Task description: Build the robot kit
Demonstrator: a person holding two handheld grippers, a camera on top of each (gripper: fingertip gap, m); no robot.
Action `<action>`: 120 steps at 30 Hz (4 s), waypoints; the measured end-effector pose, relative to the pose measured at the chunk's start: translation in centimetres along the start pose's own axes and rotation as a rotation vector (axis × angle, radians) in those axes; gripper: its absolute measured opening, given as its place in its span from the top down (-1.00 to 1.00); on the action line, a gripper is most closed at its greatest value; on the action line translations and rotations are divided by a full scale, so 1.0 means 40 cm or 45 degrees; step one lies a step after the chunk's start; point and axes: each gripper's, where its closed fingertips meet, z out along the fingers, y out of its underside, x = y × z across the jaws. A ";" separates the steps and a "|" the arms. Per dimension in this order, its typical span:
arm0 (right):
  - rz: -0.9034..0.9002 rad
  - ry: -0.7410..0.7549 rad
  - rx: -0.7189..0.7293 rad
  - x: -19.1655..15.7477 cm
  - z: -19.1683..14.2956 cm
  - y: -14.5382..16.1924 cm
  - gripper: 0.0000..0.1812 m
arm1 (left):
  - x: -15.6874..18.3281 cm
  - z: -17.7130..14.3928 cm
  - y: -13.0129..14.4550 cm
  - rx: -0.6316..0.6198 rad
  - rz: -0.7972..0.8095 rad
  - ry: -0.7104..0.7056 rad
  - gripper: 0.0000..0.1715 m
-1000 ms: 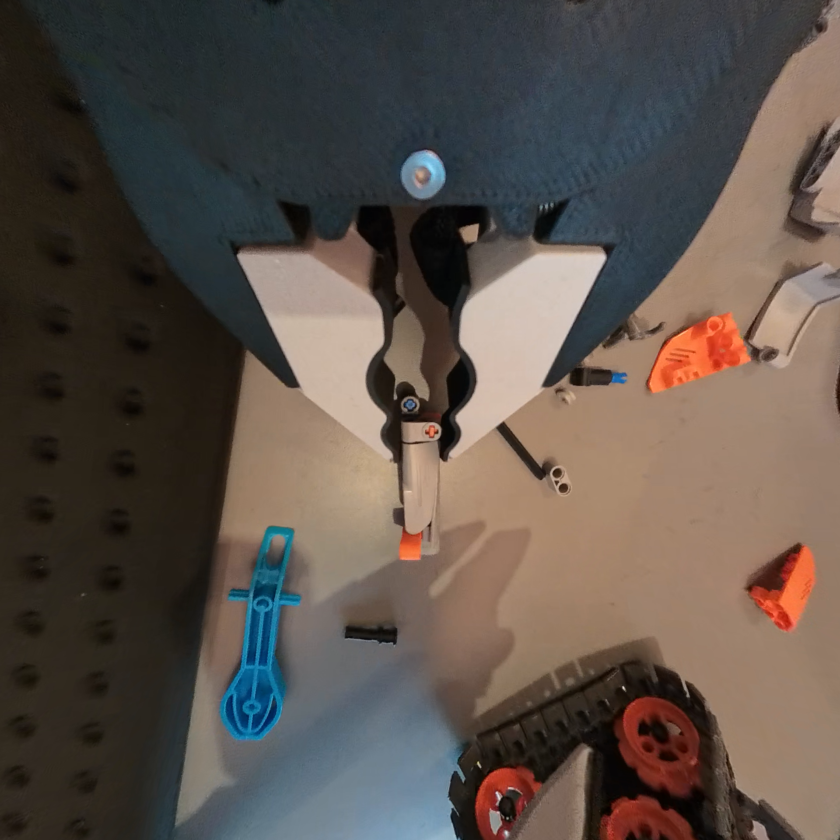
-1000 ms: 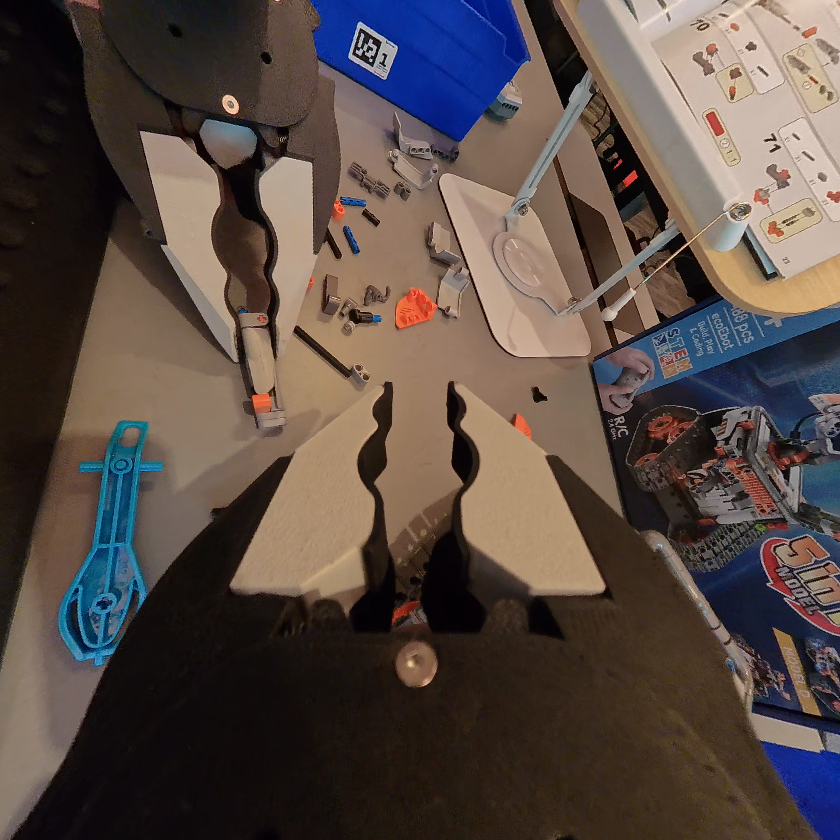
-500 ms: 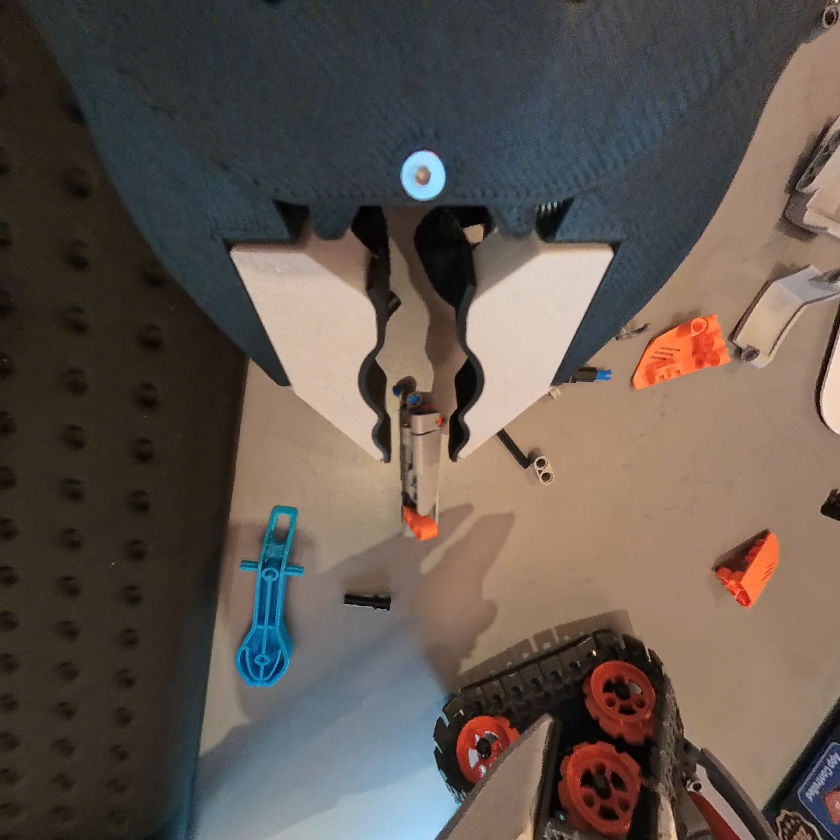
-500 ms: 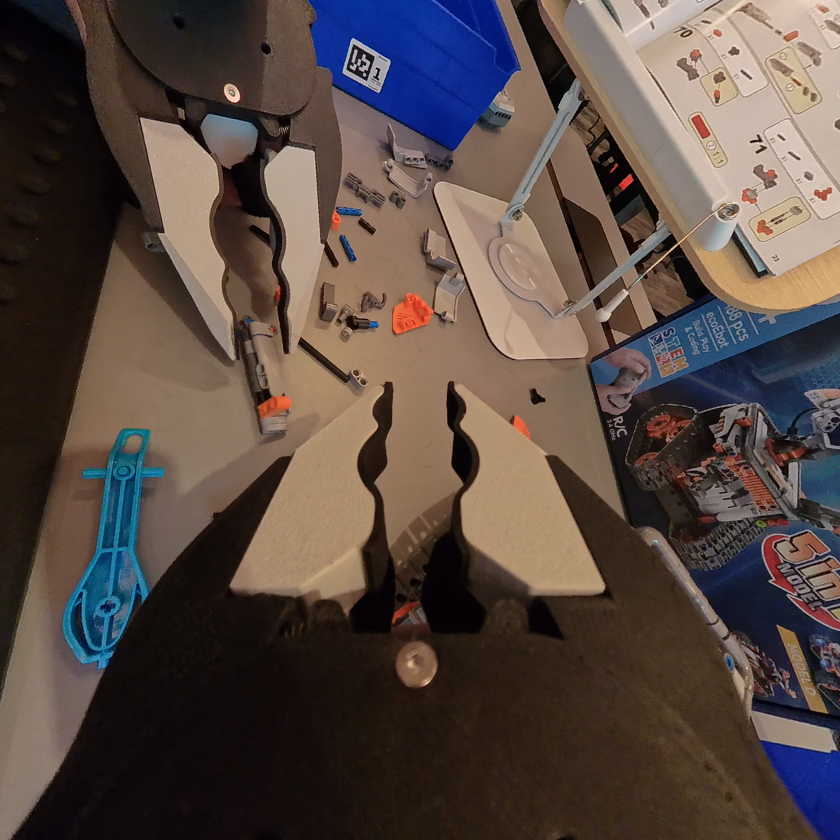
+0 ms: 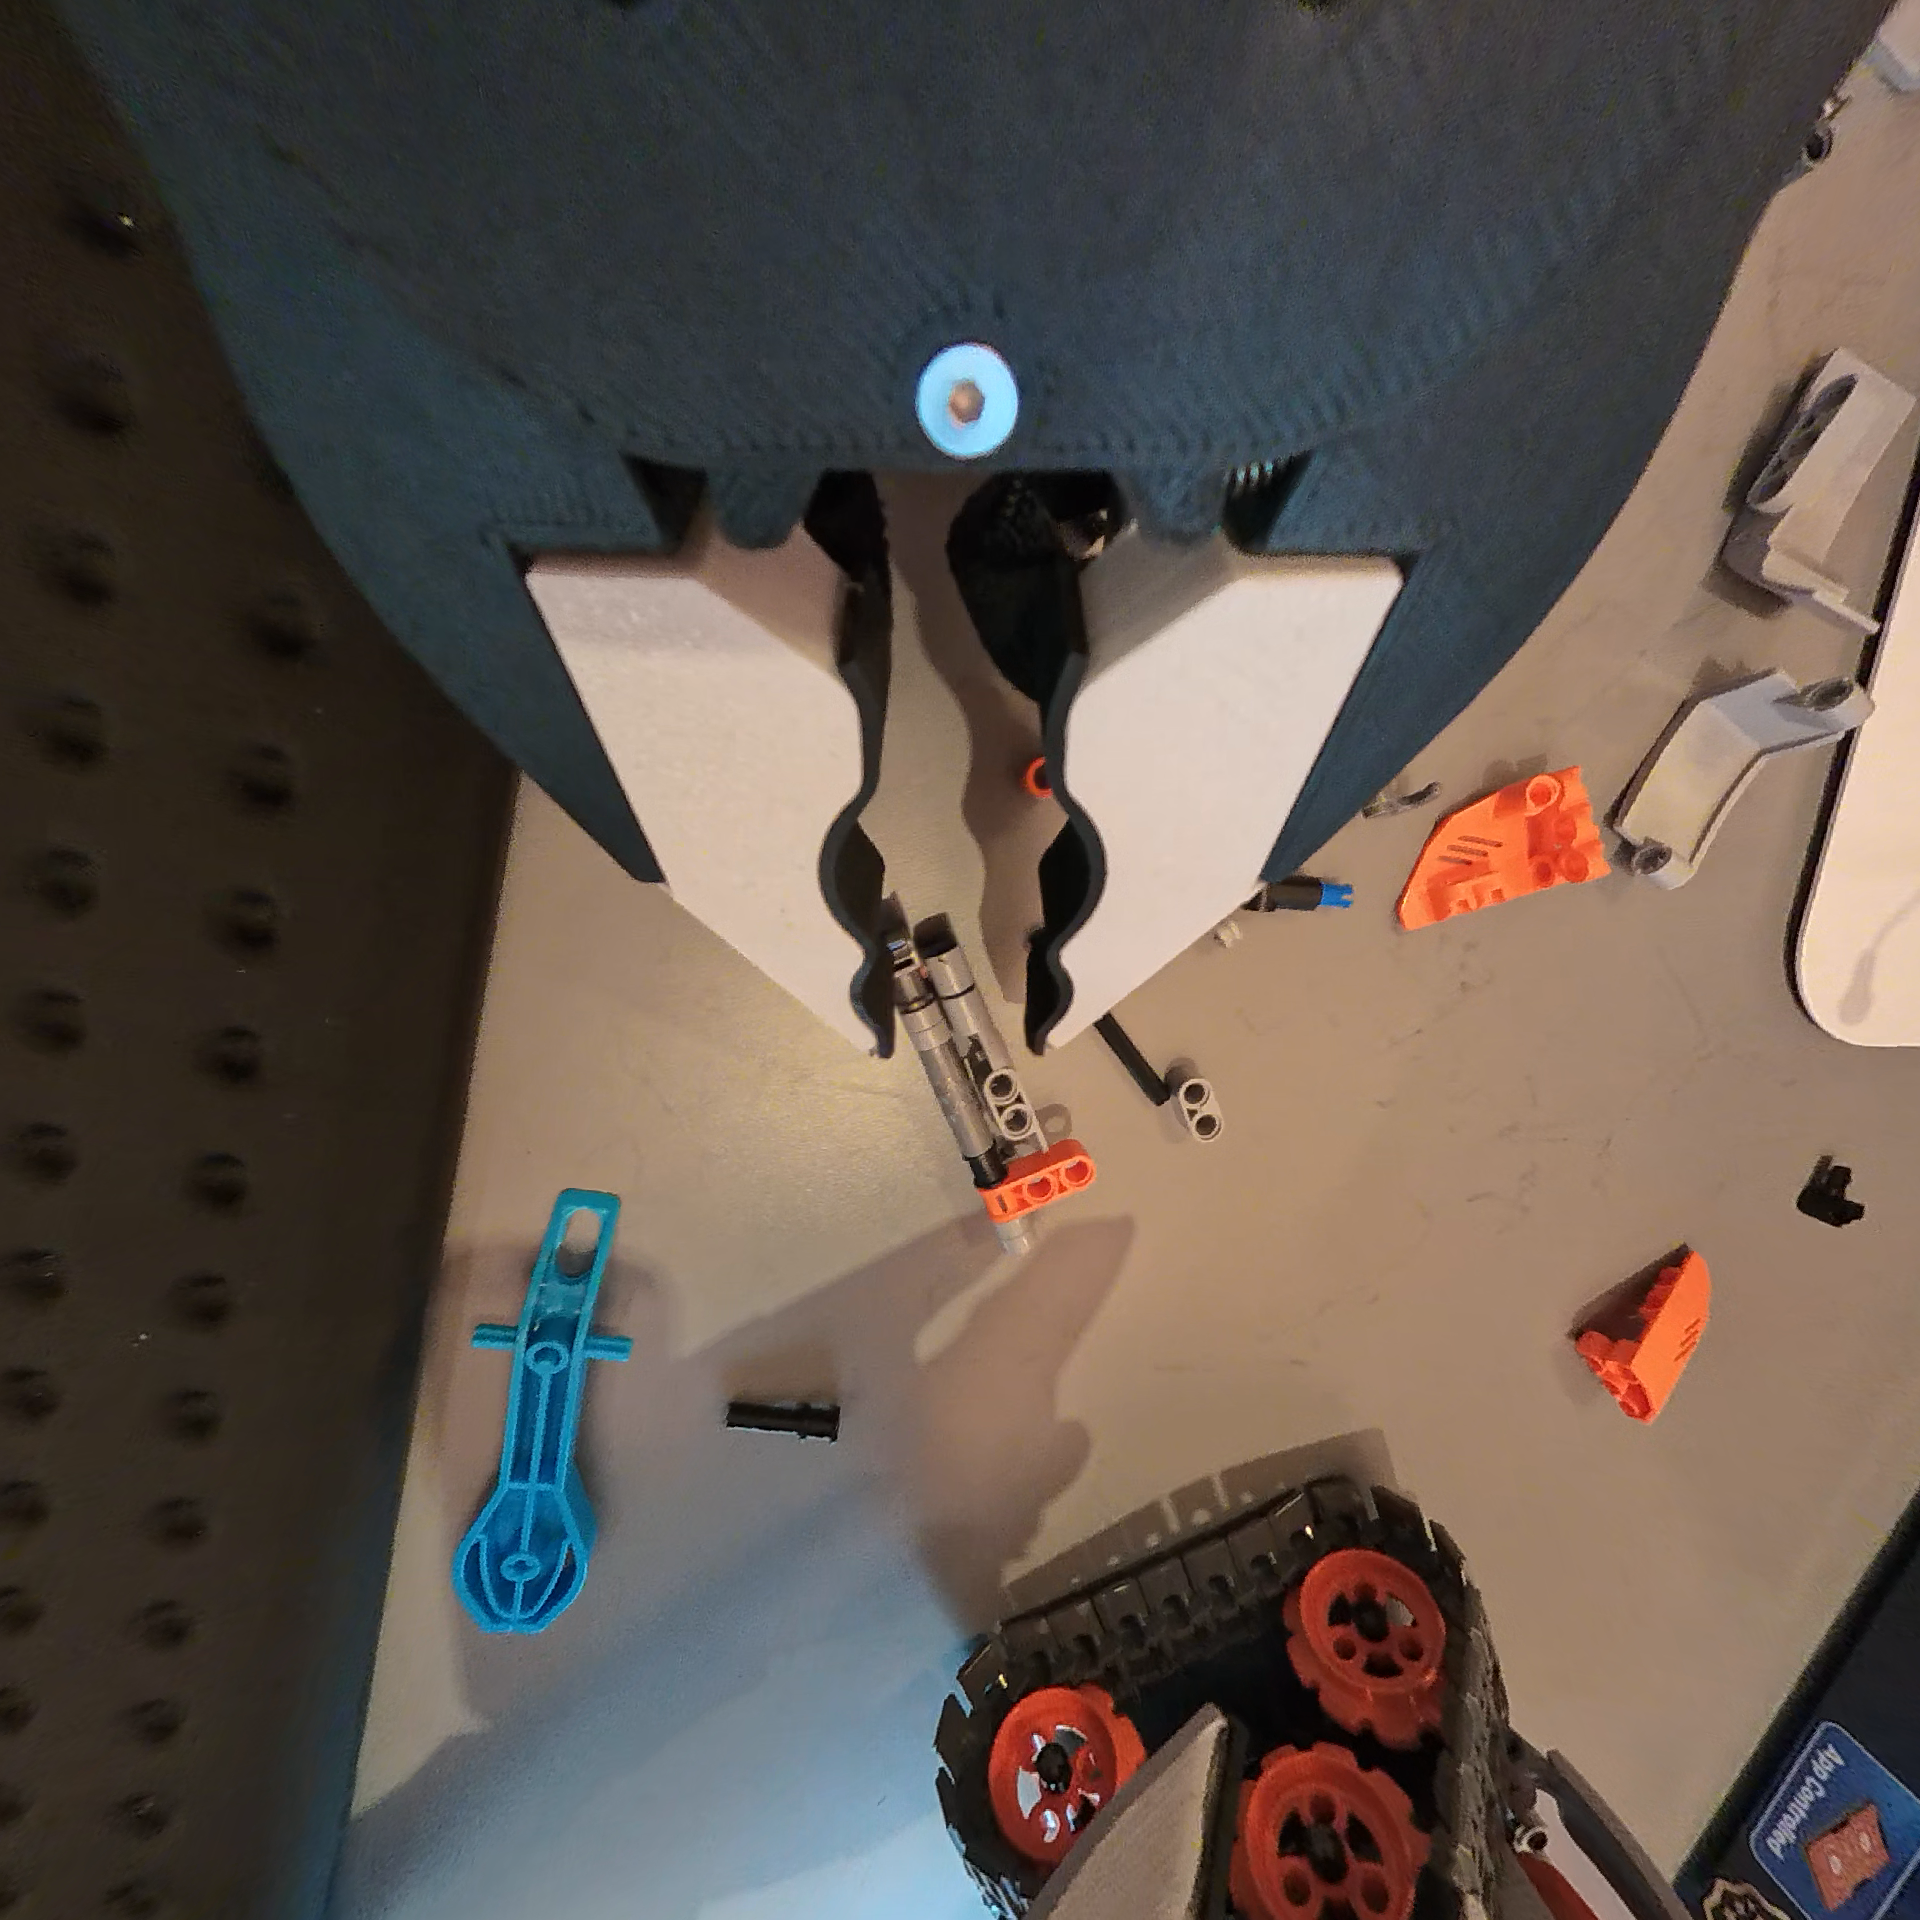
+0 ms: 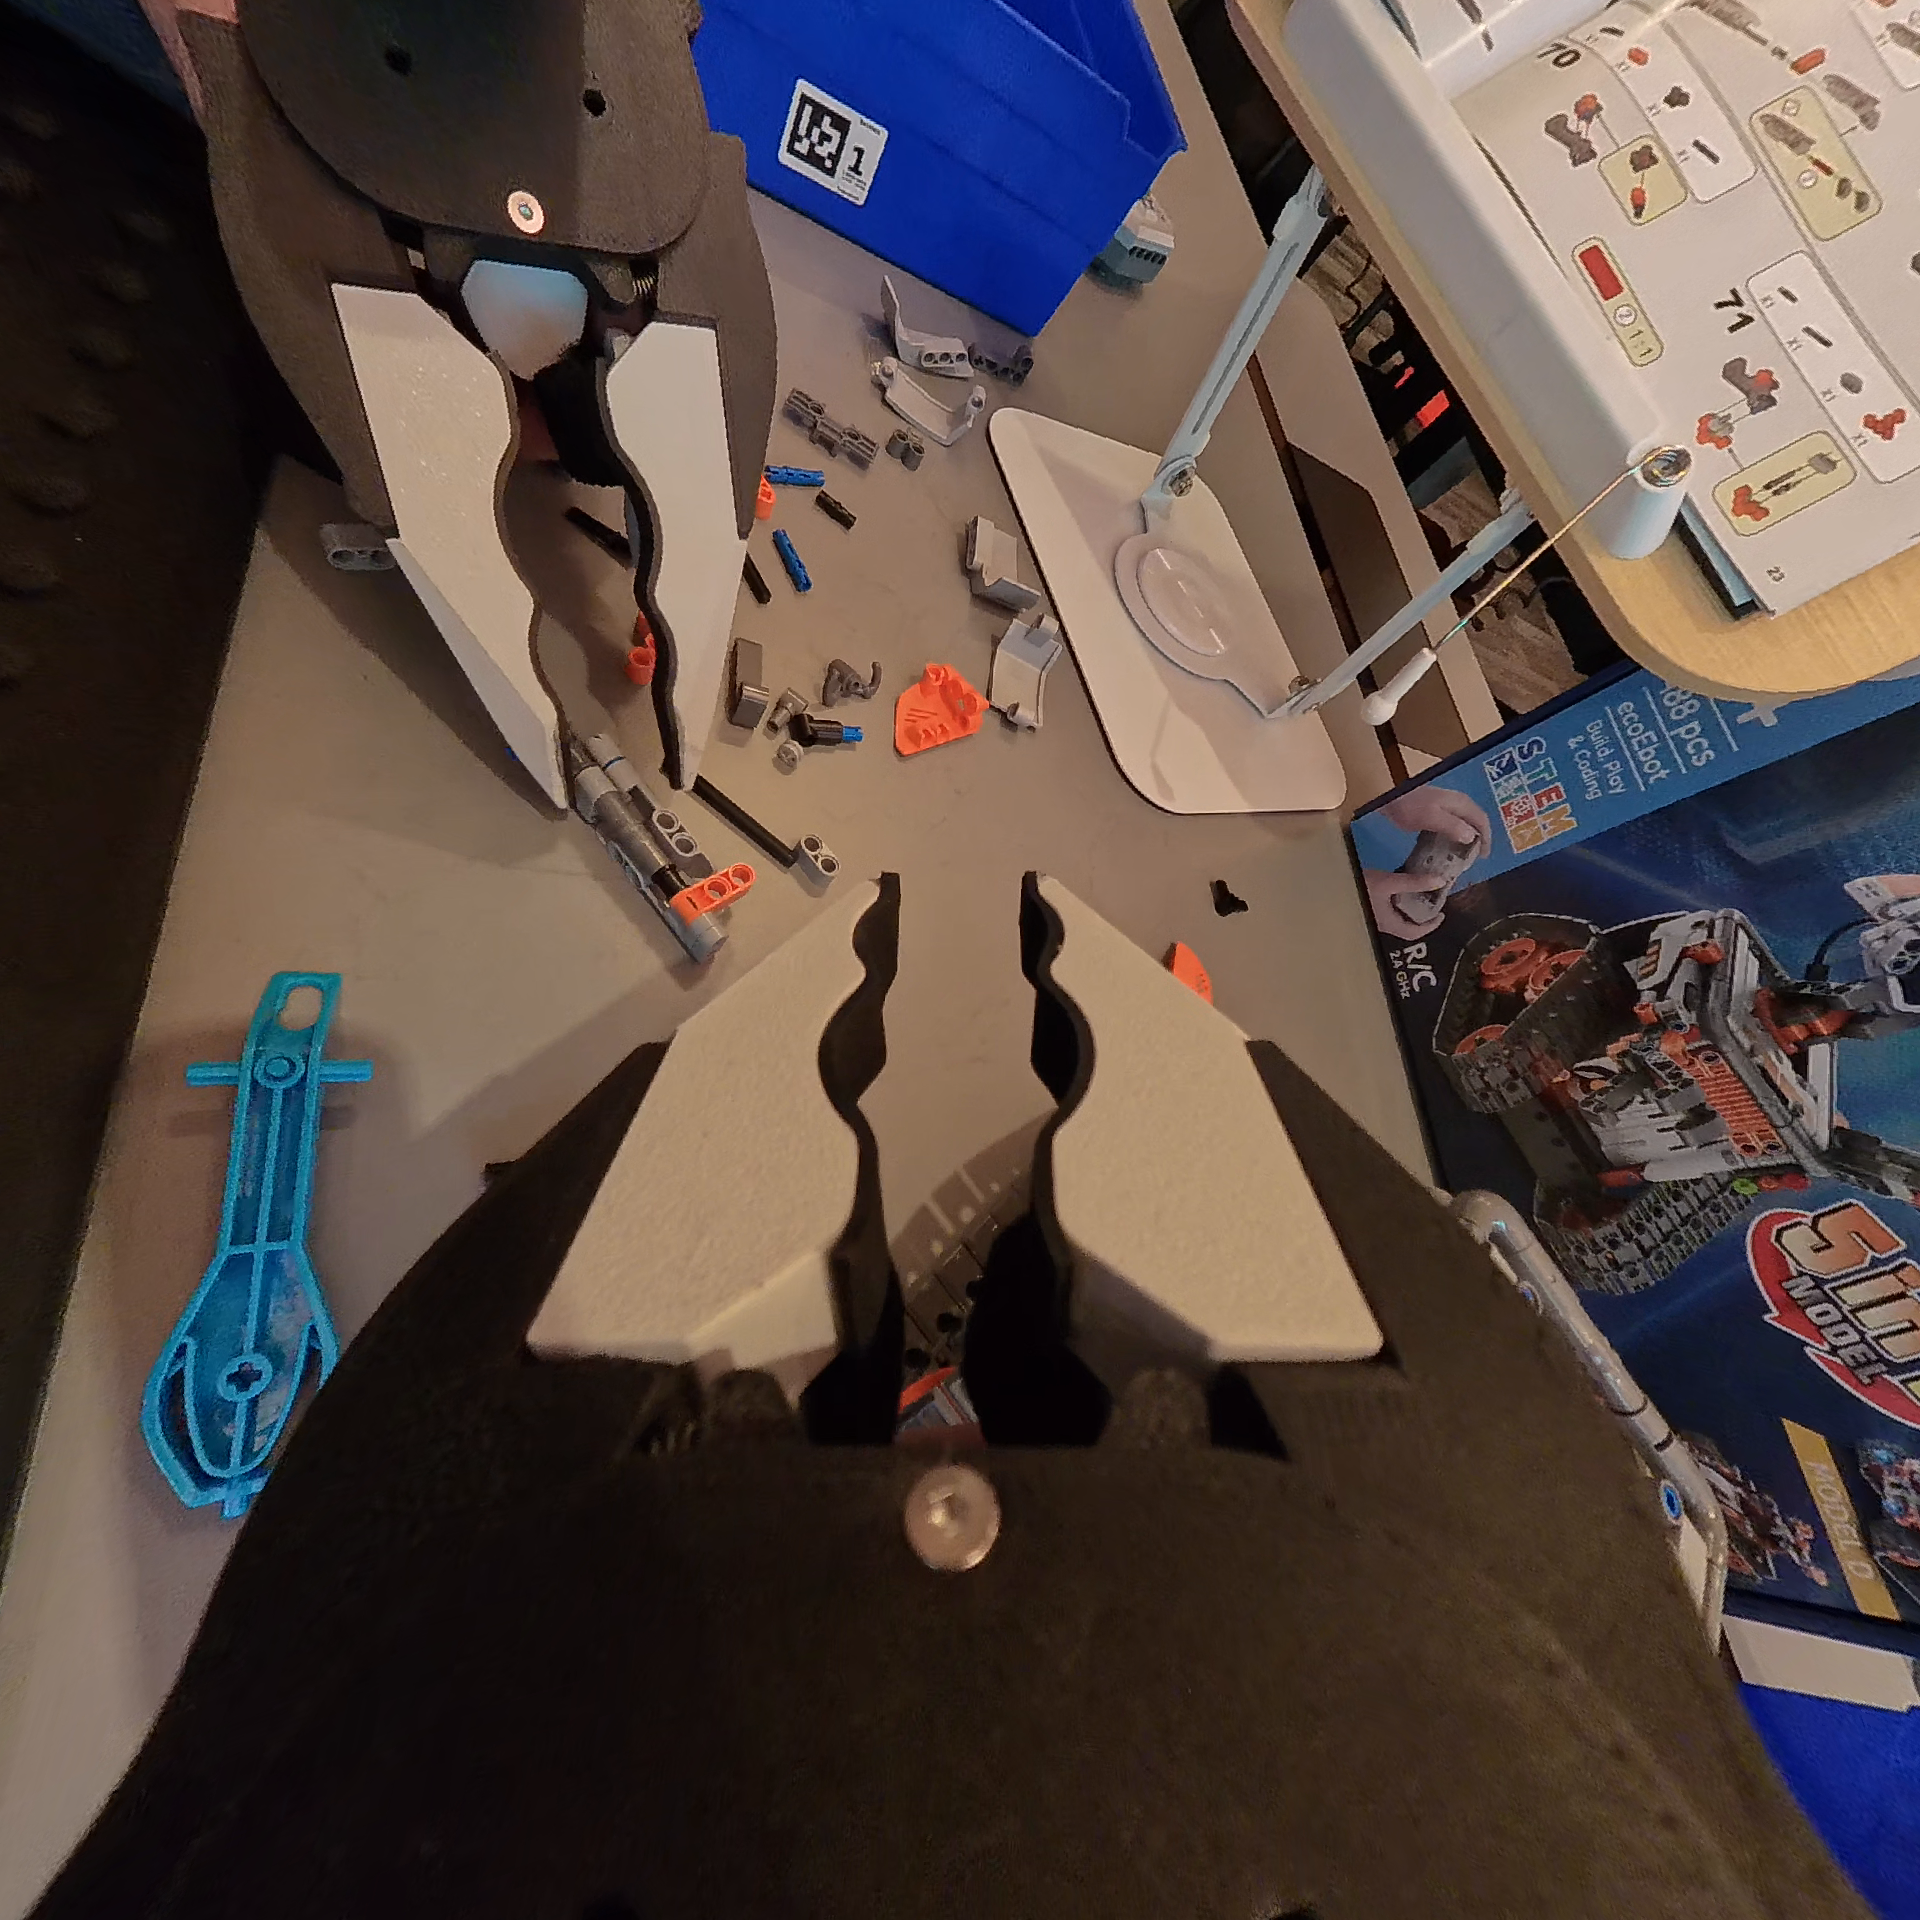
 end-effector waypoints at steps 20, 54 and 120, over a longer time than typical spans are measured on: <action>0.154 -0.194 -0.170 -0.068 0.050 0.044 0.57 | -0.007 -0.013 0.027 -0.049 0.033 -0.014 0.80; 0.261 -0.485 -0.369 -0.189 0.120 0.092 0.74 | -0.022 -0.021 0.041 -0.098 0.115 -0.115 0.83; 0.121 -0.538 -0.154 -0.208 -0.026 0.072 0.67 | -0.115 -0.302 0.265 -0.439 -0.046 -0.333 0.73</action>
